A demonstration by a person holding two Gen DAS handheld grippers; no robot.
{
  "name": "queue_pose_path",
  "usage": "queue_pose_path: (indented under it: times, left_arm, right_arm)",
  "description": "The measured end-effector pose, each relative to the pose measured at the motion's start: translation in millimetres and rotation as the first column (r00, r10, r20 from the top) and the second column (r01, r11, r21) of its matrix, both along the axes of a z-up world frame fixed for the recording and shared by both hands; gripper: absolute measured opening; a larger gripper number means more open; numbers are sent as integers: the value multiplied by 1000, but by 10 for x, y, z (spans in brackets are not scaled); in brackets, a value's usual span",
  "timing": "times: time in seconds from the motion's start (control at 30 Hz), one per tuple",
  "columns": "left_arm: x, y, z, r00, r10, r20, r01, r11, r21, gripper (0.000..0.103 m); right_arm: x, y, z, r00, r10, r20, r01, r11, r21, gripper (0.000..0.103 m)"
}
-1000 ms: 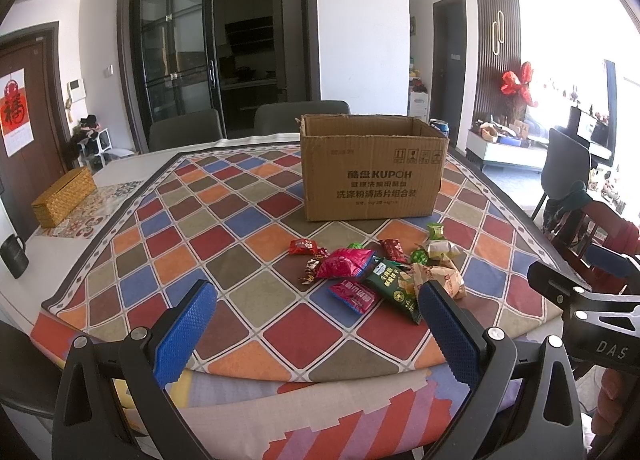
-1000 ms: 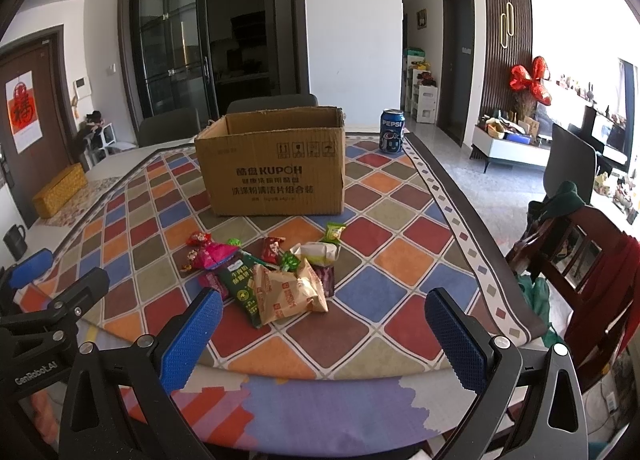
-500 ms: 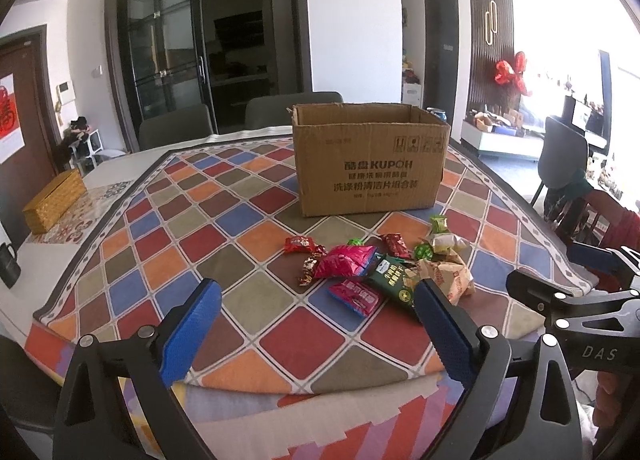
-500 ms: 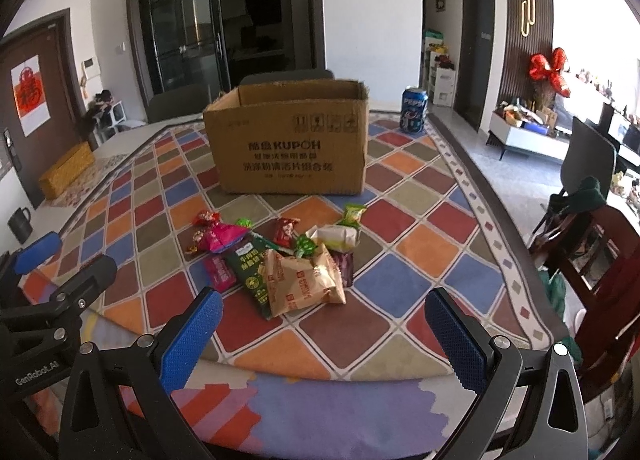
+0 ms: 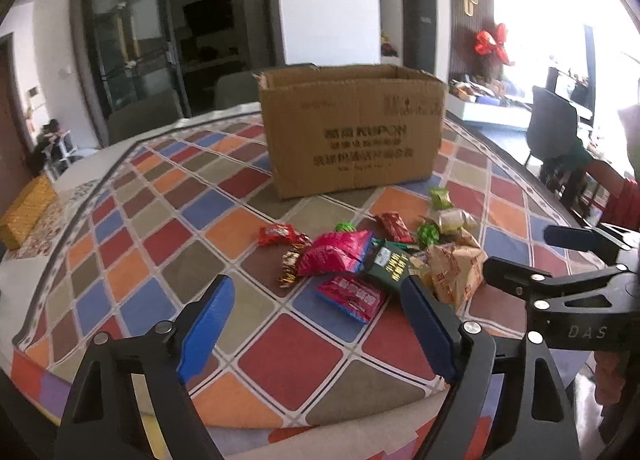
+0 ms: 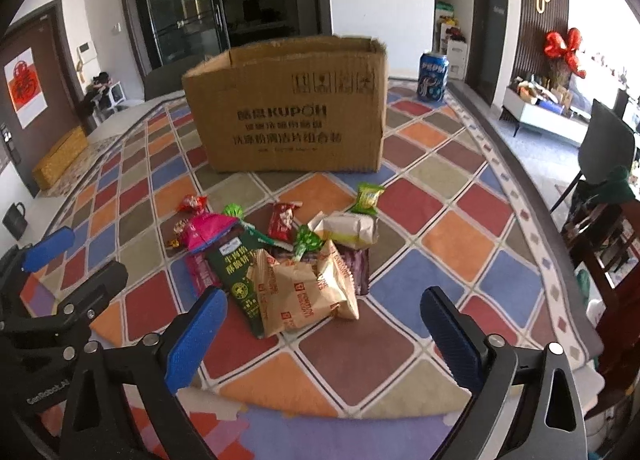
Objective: Organize snacks
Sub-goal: 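Grasp the Fortune Biscuits bag with the right tool while the left tool grasps the pink hawthorn bag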
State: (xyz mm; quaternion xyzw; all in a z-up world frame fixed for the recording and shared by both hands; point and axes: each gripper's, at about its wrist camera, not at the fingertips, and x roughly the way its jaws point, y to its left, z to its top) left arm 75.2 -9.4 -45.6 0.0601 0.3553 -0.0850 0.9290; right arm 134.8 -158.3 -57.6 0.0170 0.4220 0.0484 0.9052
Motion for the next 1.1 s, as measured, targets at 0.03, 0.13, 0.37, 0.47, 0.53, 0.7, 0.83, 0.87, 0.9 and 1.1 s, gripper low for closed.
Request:
queue_pose_path:
  times: [0.03,0.13,0.37,0.47,0.53,0.7,0.83,0.87,0.9,1.1]
  left_arm:
    - [16,-4,-29,1000,-13,-5,13,1000,5,85]
    - [64,-35,-137,998,-66,-16,66,997,36,84]
    - [233,-93,-377,983,-168,-80,172,984,54,81]
    - [324,-104,-448,974,-199,-105,205,977,54,81]
    - [395,-109,-494,969,-219,-115,227,972,66,81]
    - [537,-115,-584,950,-279,-140,290,955,66,80]
    - [637,-134,-656,933,-315,-172,328,943,52,76]
    - [658,-137,-675,930,-321,-179,334,941,48,74]
    - [680,-145,-693,928,-324,-182,337,941,43,73]
    - [766,-153,-758,921,-334,-202,341,940,2,67]
  right_arm:
    - [23,5,-32,1000,3,-9,-3,1000,2,97]
    - [81,34,-120,999,11,-37,-11,1000,4,96]
    - [199,113,-316,995,33,-96,-34,999,-6,91]
    - [257,113,-379,993,32,-116,-33,999,-10,91]
    - [286,119,-400,992,33,-125,-35,999,-17,91]
    - [371,161,-463,989,39,-146,-44,998,-33,91]
    - [417,201,-498,987,45,-151,-53,997,-47,91]
    - [425,205,-506,987,46,-154,-54,997,-49,91]
    - [434,214,-516,986,47,-157,-56,997,-50,91]
    - [479,206,-570,984,43,-175,-52,998,-47,88]
